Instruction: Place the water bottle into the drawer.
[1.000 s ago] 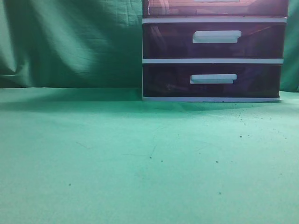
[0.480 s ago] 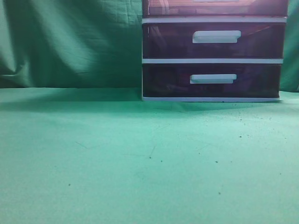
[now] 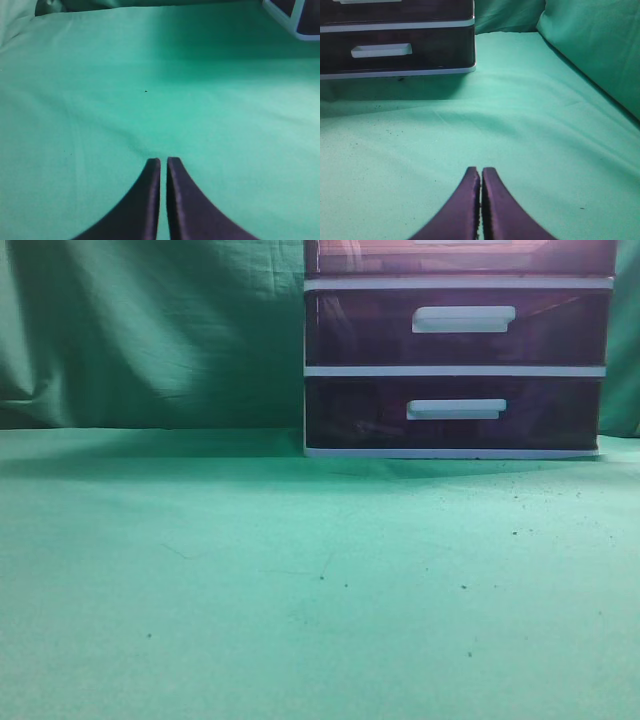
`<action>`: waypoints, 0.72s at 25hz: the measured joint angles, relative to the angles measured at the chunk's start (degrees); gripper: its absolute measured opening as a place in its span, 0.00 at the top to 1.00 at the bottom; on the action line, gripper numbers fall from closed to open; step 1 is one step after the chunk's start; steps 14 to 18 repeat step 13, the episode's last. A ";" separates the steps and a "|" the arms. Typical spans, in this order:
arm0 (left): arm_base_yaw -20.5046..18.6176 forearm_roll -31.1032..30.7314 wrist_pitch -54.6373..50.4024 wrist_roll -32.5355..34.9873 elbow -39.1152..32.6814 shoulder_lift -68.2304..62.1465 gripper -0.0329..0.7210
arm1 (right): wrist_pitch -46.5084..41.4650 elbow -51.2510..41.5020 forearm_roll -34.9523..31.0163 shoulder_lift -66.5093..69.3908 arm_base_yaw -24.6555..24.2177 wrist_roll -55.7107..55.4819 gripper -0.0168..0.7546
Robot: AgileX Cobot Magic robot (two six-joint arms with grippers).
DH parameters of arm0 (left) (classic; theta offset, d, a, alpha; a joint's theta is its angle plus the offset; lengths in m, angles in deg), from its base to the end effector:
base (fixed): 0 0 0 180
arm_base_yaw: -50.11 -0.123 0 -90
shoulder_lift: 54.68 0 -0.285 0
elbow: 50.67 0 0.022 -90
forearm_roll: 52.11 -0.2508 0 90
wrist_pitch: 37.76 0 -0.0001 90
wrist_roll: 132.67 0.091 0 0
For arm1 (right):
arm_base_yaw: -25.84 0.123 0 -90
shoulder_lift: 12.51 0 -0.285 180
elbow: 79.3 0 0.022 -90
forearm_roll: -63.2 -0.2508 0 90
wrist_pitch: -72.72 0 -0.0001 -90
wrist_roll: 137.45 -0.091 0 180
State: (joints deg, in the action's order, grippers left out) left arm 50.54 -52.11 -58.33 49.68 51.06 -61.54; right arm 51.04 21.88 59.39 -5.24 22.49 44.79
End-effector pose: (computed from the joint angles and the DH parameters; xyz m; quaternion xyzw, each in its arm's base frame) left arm 0.0526 -0.0004 0.1755 0.0193 0.7968 0.0101 0.6038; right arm 0.0527 -0.0008 0.1703 0.0255 0.8072 -0.0006 0.5898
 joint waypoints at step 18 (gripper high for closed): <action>-0.04 0.00 0.00 0.09 0.00 0.00 0.96 | 0.00 0.00 0.00 0.00 0.00 -0.14 0.98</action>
